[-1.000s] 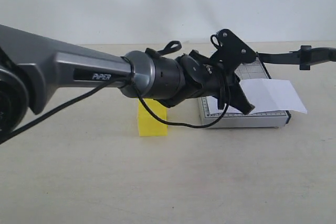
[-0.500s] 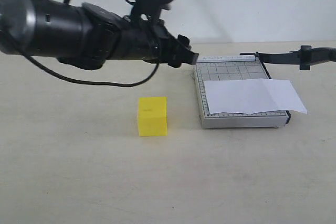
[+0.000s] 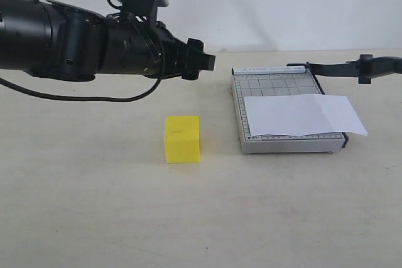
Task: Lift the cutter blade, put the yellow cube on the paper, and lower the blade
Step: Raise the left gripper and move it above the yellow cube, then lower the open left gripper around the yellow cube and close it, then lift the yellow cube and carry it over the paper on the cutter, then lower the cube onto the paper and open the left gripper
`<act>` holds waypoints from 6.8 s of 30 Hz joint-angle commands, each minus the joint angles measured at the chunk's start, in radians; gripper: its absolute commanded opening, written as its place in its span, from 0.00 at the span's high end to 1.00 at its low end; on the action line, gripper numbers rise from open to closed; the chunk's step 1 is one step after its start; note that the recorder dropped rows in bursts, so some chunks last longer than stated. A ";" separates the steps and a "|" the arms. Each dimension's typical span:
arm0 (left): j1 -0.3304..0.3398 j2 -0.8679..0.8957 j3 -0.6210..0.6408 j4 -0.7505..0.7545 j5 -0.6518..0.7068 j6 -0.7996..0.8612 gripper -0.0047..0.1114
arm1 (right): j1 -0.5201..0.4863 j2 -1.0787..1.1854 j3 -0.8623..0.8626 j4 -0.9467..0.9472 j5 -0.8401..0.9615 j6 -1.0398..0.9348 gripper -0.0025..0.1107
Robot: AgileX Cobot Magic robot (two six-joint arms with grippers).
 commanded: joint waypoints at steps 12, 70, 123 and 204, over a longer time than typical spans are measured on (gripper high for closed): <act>0.002 0.117 0.009 -0.115 -0.041 0.053 0.33 | -0.002 -0.001 -0.001 -0.003 -0.008 0.001 0.98; 0.002 0.107 0.135 -0.115 0.033 0.033 0.10 | -0.002 -0.001 -0.001 -0.003 -0.008 0.001 0.98; -0.040 0.190 0.045 -0.115 -0.068 -0.107 0.11 | -0.002 -0.001 -0.001 -0.003 -0.012 0.001 0.98; -0.259 0.499 -0.506 -0.115 -0.067 0.174 0.92 | -0.002 -0.001 -0.001 -0.003 -0.012 0.001 0.98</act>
